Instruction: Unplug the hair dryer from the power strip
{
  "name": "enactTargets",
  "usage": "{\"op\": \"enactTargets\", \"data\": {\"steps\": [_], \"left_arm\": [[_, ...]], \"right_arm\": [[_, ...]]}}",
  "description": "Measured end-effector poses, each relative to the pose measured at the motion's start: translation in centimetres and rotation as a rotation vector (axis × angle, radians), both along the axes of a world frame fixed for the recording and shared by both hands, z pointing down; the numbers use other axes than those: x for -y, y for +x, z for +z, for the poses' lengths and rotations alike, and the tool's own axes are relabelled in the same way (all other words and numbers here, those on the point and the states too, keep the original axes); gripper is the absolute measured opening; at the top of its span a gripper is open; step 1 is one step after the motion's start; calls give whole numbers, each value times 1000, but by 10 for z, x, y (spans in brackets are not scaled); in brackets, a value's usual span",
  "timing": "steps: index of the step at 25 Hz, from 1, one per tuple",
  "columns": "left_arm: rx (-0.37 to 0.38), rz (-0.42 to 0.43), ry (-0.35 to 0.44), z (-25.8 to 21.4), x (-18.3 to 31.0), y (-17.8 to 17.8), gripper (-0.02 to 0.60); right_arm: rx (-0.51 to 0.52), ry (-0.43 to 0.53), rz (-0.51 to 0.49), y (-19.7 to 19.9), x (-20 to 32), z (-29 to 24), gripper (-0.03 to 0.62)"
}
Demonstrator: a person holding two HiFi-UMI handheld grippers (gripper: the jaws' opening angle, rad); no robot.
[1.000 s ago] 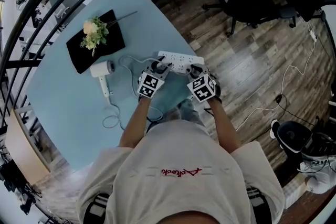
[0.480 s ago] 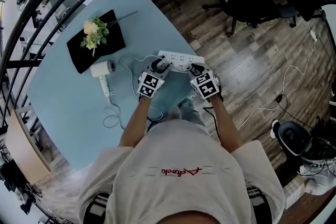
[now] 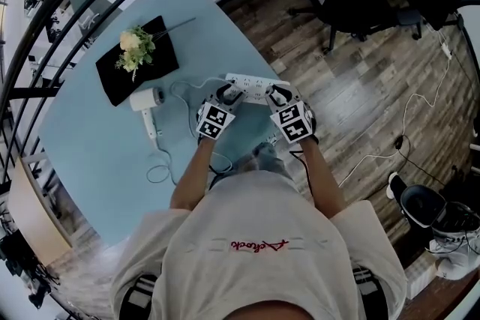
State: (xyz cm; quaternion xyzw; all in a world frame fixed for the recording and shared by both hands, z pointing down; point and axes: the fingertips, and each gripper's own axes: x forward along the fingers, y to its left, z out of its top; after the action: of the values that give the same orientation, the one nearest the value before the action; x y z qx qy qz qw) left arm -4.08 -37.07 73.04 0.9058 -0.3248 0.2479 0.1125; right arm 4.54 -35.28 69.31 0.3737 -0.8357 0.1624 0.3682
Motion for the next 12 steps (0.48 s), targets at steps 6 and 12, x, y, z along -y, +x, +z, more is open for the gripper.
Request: {"op": "enactTargets", "data": {"steps": [6,12], "left_arm": [[-4,-18,29,-16,-4,-2,166],[-65,-110,15,-27,-21,-9,150]], "right_arm": [[44,-3,32,4,-3,-1,120],[90,28,21,5,-6,-19,120]]}}
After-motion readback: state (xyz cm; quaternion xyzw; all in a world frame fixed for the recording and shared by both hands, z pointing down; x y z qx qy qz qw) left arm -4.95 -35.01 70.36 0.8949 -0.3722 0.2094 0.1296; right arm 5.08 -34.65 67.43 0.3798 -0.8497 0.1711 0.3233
